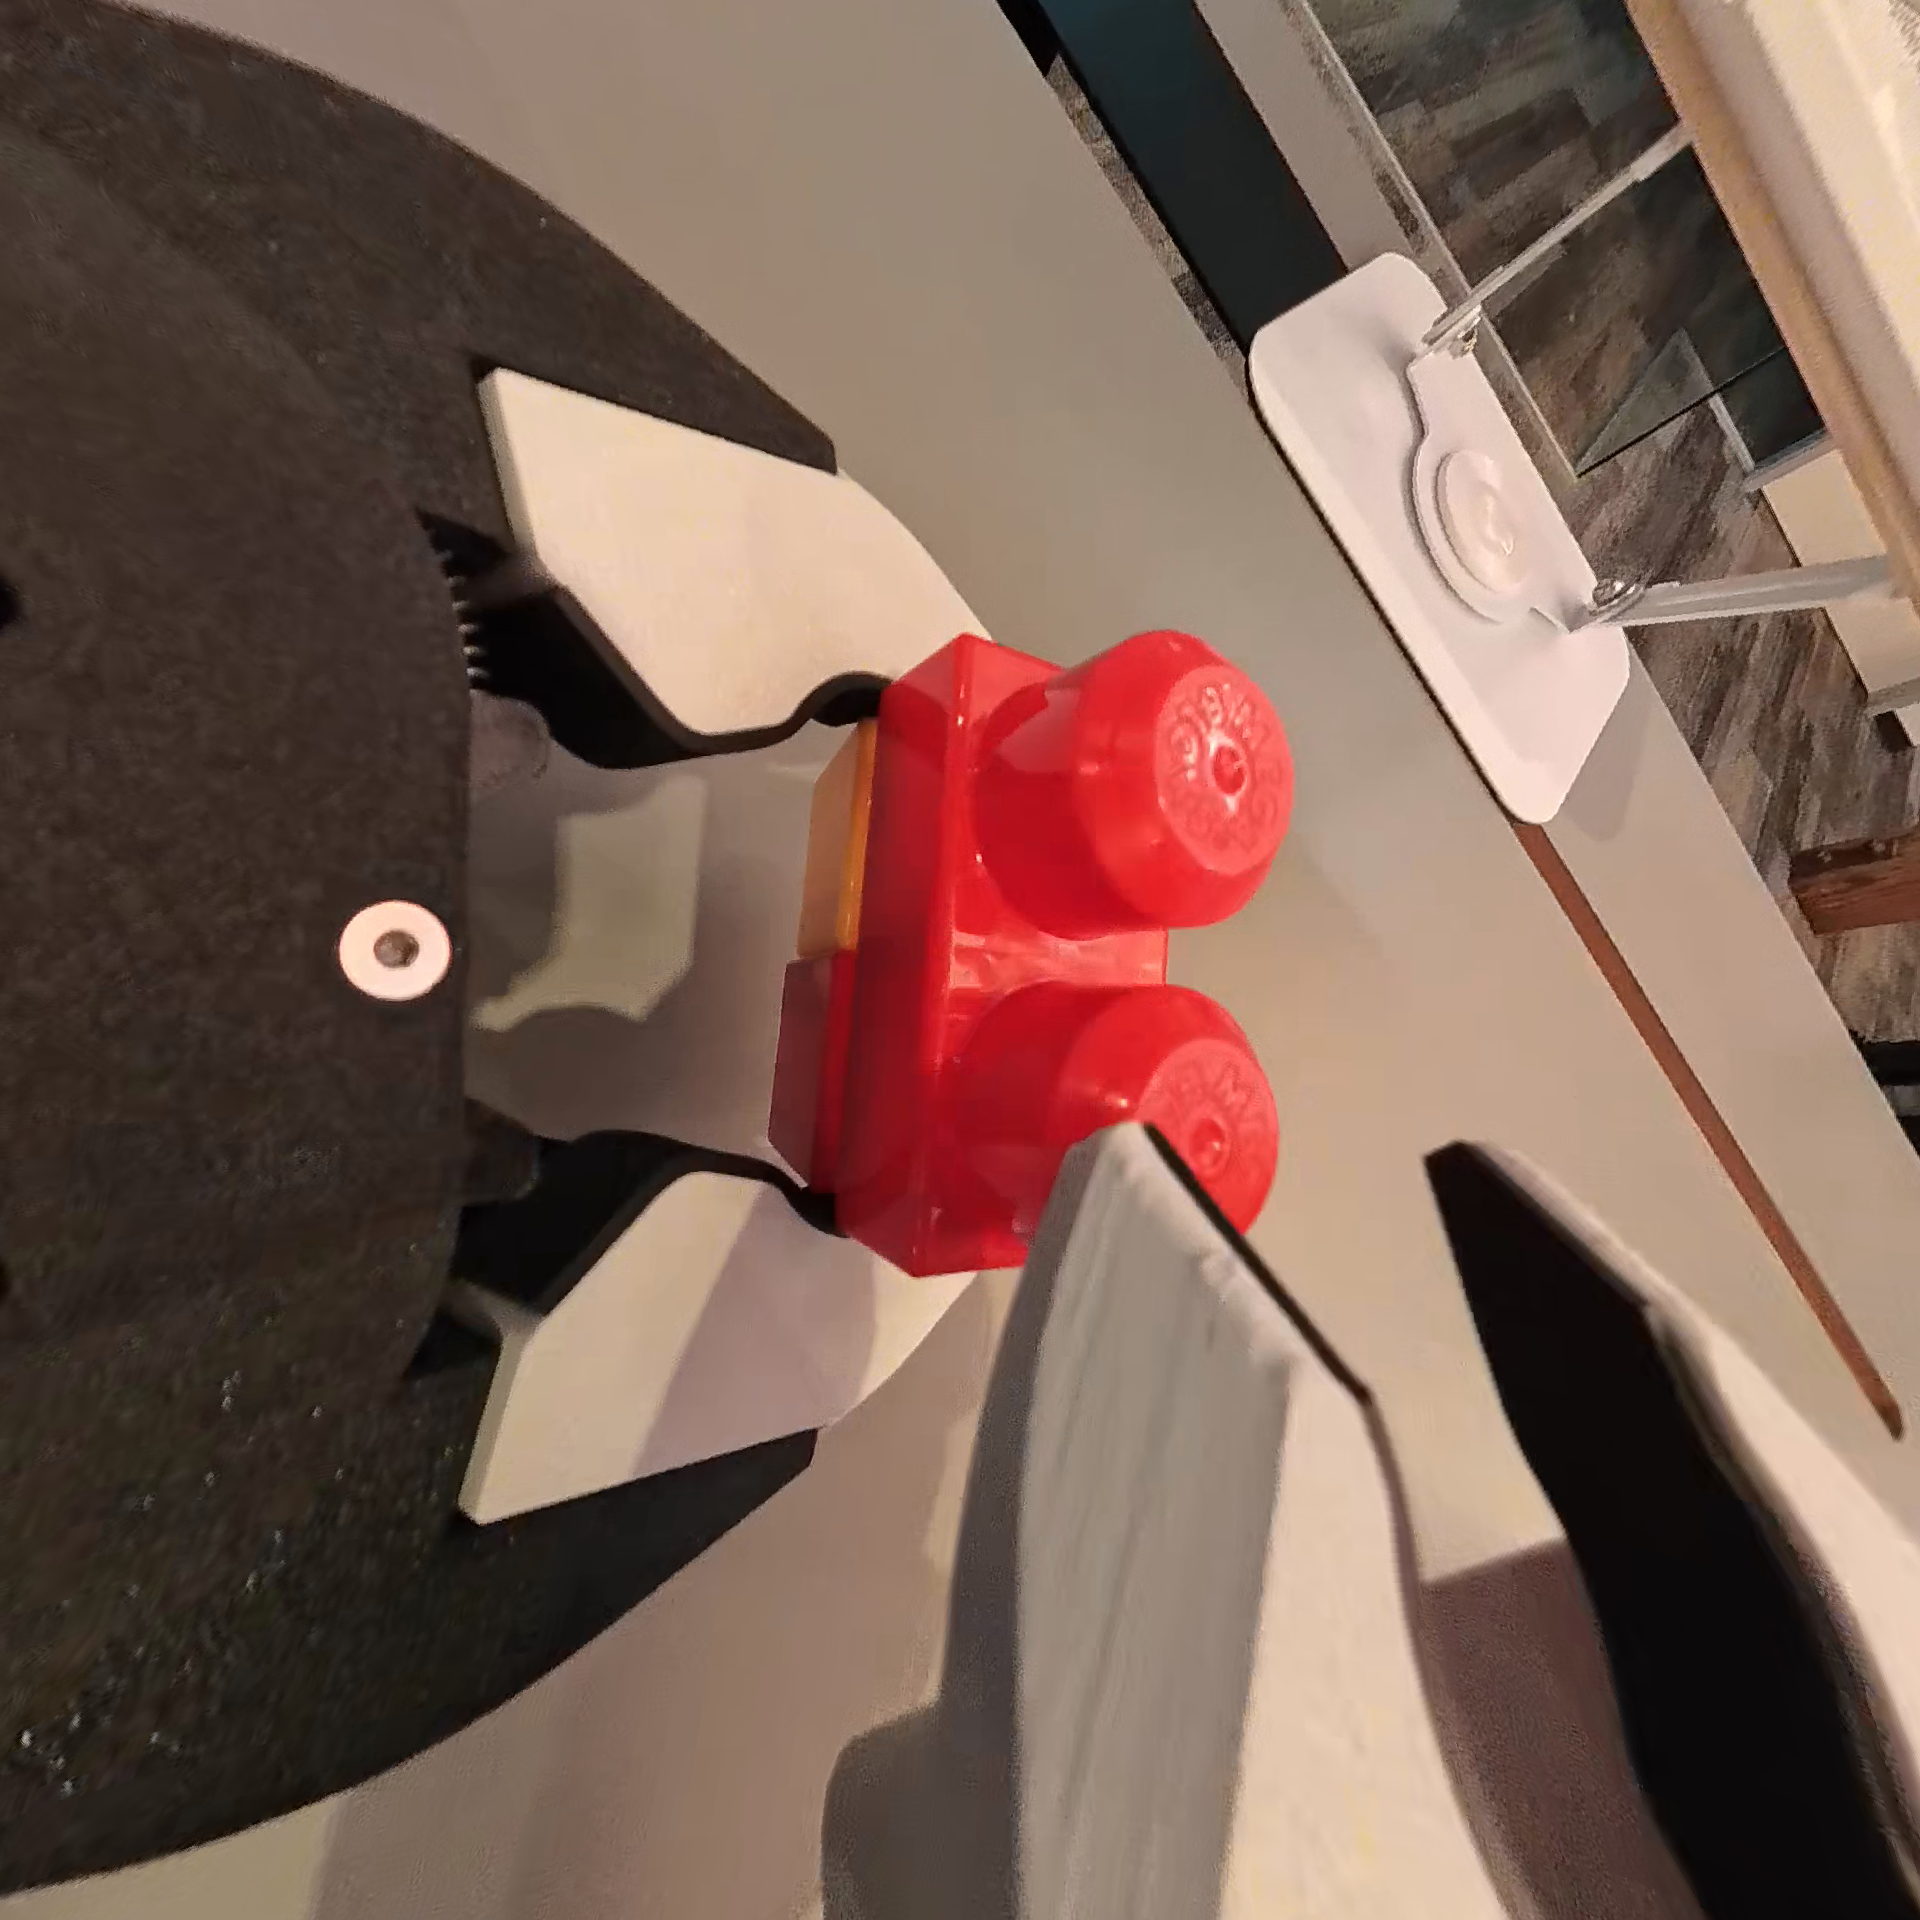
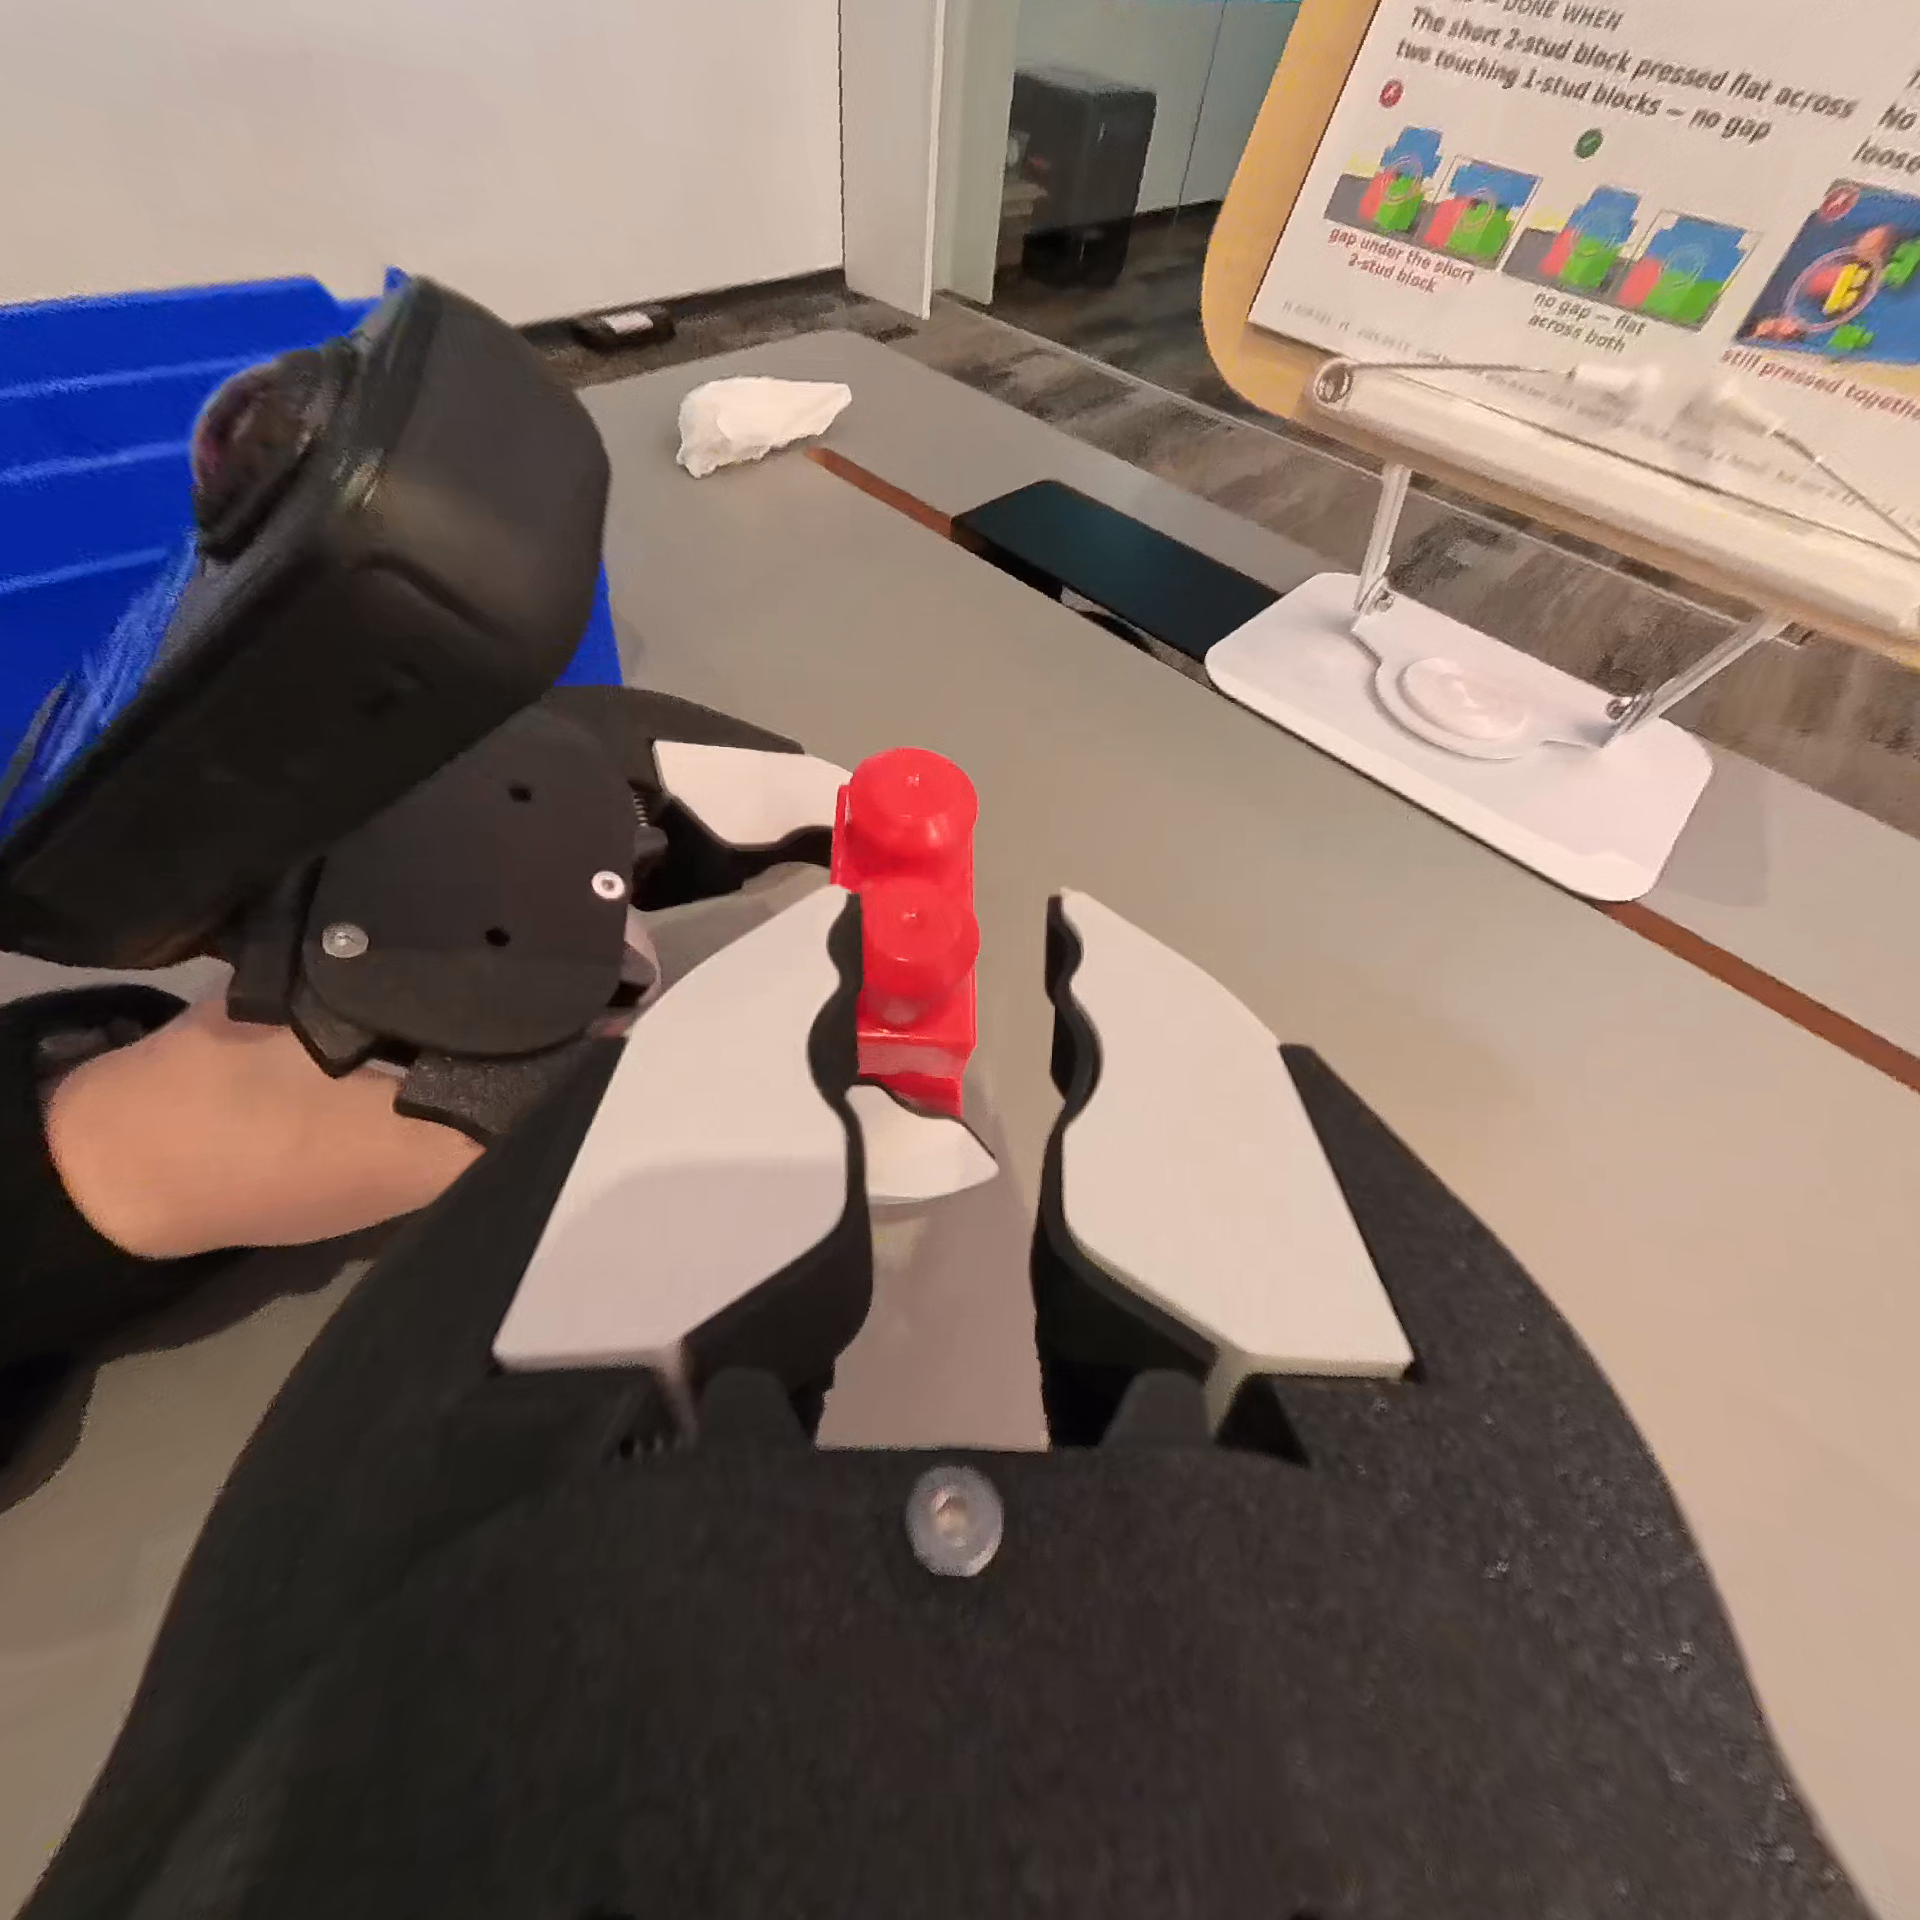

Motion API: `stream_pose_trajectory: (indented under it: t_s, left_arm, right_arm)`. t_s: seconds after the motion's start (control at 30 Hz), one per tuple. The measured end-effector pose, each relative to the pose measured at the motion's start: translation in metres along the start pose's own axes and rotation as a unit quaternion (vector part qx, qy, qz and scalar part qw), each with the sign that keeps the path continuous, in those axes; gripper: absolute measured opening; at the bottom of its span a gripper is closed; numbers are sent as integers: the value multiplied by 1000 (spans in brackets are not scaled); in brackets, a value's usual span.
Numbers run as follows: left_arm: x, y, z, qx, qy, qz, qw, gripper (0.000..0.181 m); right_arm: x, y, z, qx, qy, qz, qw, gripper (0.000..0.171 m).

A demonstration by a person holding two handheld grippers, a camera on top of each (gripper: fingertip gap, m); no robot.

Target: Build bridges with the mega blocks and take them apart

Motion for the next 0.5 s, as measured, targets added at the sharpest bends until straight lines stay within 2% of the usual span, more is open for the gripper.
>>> stream_pose_trajectory:
  t_s: [0.17,0.5]
  left_arm:
    - [0,-1,1,-7,0,-4,1000,88]
    - [1,-2,1,-7,-4,-4,1000,88]
  right_arm:
    - [-3,6,2,-24,-10,-32,999,22]
    - [-2,8,0,10,2,-28,1000,19]
Point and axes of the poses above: each gripper's, where its closed fingertips meet, x back along the fingers, z out of its underside, y = z × x across the jaws, the point moved 6 cm from there along x, back along the fingers, and after that the axes turned 15 degrees about x, right-handed, at the moved point
